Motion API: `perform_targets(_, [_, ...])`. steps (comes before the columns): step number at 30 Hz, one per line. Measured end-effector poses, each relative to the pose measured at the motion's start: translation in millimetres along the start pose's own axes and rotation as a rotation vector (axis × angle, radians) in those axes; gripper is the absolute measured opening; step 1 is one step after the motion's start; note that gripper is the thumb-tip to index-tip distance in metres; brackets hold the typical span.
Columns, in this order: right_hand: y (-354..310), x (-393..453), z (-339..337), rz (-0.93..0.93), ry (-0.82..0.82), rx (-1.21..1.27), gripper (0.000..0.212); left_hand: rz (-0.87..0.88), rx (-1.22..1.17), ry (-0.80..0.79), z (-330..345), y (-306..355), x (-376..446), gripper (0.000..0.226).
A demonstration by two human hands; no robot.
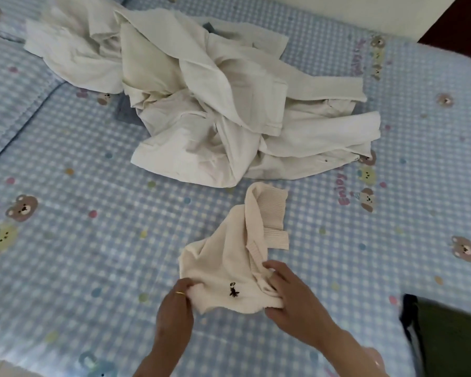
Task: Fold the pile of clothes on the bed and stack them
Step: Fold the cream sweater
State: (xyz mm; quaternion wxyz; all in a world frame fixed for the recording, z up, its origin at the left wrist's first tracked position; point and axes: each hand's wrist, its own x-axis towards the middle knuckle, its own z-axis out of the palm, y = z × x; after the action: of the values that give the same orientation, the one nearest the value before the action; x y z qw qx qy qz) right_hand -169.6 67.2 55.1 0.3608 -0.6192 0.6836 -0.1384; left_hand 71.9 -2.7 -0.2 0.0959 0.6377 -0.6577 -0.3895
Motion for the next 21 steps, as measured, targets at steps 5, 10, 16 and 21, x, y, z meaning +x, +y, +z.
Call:
perform_targets(5, [-12, -19, -54, 0.204, -0.027, 0.393, 0.032, 0.249, -0.114, 0.155, -73, 59, -8, 0.051])
perform_targets(10, [-15, -72, -130, 0.285, -0.249, 0.643, 0.082, 0.434, -0.087, 0.027, -138, 124, -15, 0.042])
perform_targets(16, [-40, -159, -193, 0.24, 0.02, 0.401, 0.028, 0.569, 0.011, -0.054, -187, 175, -62, 0.022])
perform_targets(21, [-72, -216, -199, 0.294, 0.473, 0.195, 0.014, 0.602, 0.156, -0.065, -198, 187, -103, 0.03])
